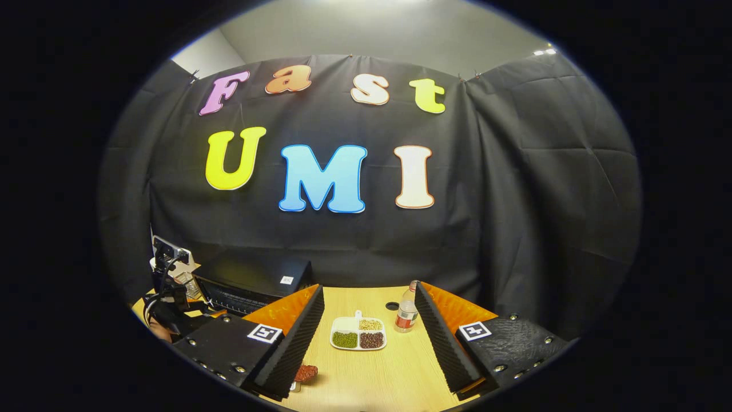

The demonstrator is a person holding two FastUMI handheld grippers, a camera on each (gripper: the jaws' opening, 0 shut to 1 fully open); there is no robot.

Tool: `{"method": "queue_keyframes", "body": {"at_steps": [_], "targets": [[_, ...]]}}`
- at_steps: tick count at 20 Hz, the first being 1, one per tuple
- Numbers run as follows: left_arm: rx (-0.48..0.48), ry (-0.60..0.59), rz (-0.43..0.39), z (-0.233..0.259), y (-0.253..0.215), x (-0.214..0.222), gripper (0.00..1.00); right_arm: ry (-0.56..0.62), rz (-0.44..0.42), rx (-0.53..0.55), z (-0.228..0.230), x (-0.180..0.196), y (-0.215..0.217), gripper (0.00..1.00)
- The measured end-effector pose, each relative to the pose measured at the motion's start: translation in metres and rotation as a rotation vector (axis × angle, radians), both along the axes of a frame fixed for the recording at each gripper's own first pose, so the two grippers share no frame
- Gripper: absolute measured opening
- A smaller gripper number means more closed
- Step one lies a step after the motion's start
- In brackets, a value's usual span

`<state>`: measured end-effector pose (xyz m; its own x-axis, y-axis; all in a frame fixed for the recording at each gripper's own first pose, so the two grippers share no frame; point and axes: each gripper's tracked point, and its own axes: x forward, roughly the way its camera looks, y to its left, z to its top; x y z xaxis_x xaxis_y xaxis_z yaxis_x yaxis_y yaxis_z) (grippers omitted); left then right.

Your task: Open the electric oven with the left hand, put the food in, and close the electric oven.

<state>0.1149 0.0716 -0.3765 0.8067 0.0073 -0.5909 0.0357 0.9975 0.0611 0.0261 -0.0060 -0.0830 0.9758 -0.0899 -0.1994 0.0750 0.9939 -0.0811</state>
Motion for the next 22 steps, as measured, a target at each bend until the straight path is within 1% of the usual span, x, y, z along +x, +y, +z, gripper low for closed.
{"method": "queue_keyframes", "body": {"at_steps": [1,3,5,6,7,8,9,10,11,13,14,15,16,17,18,19,21,22], "targets": [[0.001,0.010,-0.003,-0.004,-0.001,-0.004,0.95,-0.001,-0.001,-0.005,0.000,-0.002,-0.001,0.96],[-0.002,0.028,-0.010,-0.012,-0.001,-0.013,0.95,-0.004,-0.004,-0.010,0.002,-0.006,-0.002,0.96],[-0.005,0.052,-0.014,-0.021,-0.001,-0.024,0.95,-0.004,-0.007,-0.016,0.002,-0.008,-0.003,0.96],[-0.001,0.062,-0.015,-0.027,0.000,-0.030,0.92,-0.004,-0.008,-0.017,0.003,-0.009,-0.003,0.96],[0.001,0.071,-0.018,-0.031,0.000,-0.035,0.95,-0.002,-0.008,-0.017,0.002,-0.010,-0.002,0.96],[0.001,0.082,-0.020,-0.037,0.001,-0.041,0.95,0.002,-0.007,-0.018,0.001,-0.012,-0.001,0.96],[0.001,0.097,-0.022,-0.044,0.001,-0.046,0.99,0.007,-0.005,-0.020,-0.001,-0.013,-0.001,0.96],[0.001,0.116,-0.023,-0.053,0.000,-0.053,0.91,0.011,-0.001,-0.023,-0.001,-0.015,0.001,0.96],[0.002,0.138,-0.023,-0.062,0.000,-0.058,0.95,0.017,0.003,-0.027,-0.004,-0.016,0.002,0.96],[-0.003,0.174,-0.018,-0.079,0.003,-0.063,0.95,0.031,0.012,-0.034,-0.008,-0.018,0.004,0.96],[-0.019,0.197,-0.019,-0.086,0.002,-0.068,0.95,0.038,0.019,-0.037,-0.009,-0.019,0.006,0.96],[-0.043,0.198,-0.016,-0.086,0.000,-0.070,0.92,0.045,0.025,-0.040,-0.012,-0.021,0.007,0.96],[-0.057,0.190,-0.014,-0.082,0.000,-0.074,0.95,0.052,0.030,-0.042,-0.014,-0.021,0.007,1.00],[-0.060,0.179,-0.013,-0.076,0.000,-0.077,0.98,0.062,0.034,-0.040,-0.018,-0.021,0.008,1.00],[-0.060,0.165,-0.012,-0.067,0.002,-0.079,0.98,0.073,0.042,-0.030,-0.022,-0.021,0.009,1.00],[-0.061,0.139,-0.008,-0.053,0.003,-0.079,0.92,0.086,0.051,-0.011,-0.028,-0.020,0.010,0.96],[-0.079,0.056,0.005,-0.015,-0.001,-0.081,0.99,0.129,0.074,0.044,-0.044,-0.016,0.014,0.96],[-0.081,0.014,0.010,0.007,-0.001,-0.082,0.95,0.158,0.092,0.078,-0.054,-0.014,0.017,0.97]]}}
